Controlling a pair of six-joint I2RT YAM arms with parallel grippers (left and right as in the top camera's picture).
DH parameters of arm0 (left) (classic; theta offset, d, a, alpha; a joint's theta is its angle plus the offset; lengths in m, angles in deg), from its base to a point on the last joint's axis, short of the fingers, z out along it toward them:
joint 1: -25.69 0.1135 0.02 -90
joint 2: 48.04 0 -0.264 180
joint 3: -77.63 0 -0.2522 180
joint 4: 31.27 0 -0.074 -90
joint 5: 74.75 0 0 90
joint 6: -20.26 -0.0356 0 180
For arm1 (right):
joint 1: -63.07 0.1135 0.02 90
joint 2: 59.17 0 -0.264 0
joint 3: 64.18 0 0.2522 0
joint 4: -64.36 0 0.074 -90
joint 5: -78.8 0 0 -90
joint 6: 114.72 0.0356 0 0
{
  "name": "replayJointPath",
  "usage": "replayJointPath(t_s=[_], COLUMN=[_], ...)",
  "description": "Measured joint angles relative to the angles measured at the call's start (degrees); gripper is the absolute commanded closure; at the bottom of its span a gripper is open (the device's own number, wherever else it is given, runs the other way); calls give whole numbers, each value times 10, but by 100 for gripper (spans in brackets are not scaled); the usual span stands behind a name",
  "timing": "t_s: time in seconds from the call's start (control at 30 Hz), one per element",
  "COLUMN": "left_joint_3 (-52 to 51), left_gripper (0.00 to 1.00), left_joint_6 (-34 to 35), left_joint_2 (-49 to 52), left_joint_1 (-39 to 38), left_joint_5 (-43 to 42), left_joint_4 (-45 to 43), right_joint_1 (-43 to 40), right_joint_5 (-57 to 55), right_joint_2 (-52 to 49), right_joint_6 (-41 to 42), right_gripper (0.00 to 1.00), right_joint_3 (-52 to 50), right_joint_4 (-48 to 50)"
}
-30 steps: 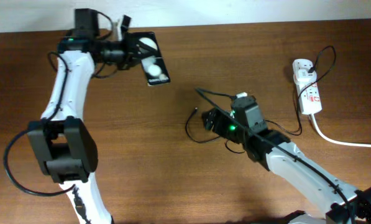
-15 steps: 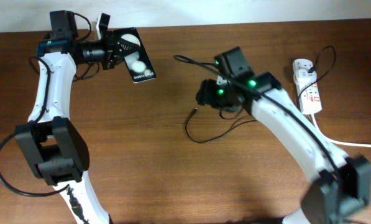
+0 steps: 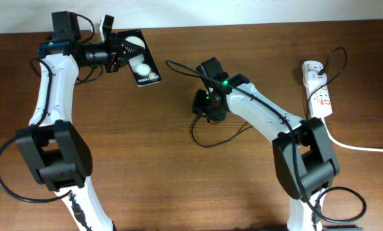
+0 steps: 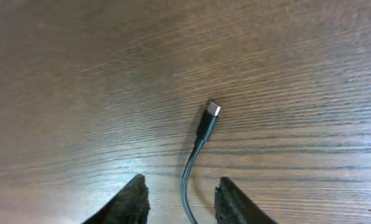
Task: Plug charger to phone and switch on socket
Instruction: 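Move the right gripper down over the black USB-C cable end, then close the right gripper on the USB-C plug and lift it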
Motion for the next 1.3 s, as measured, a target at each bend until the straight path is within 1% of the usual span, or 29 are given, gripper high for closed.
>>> replayJointPath(t_s=[0.03, 0.23, 0.47, 0.77, 1.1, 1.3], left_joint_3=[0, 0, 0, 0, 0, 0], left_gripper=[100, 100, 100, 100, 100, 100], left_joint_6=[0, 0, 0, 0, 0, 0], left_joint_2=[0, 0, 0, 0, 0, 0], left_joint_1=[0, 0, 0, 0, 0, 0], left_joint_5=[0, 0, 0, 0, 0, 0], left_joint_4=[0, 0, 1, 1, 1, 1], right_joint_1=[3, 8, 8, 26, 26, 26], right_joint_5=[-4, -25, -25, -37, -49, -49], right_joint_2=[-5, -23, -52, -53, -61, -61], right_joint_6=[10, 43, 45, 45, 45, 46], right_gripper=[67, 70, 70, 70, 71, 80], right_joint_3=[0, 0, 0, 0, 0, 1], right_joint_4=[2, 9, 26, 32, 34, 43])
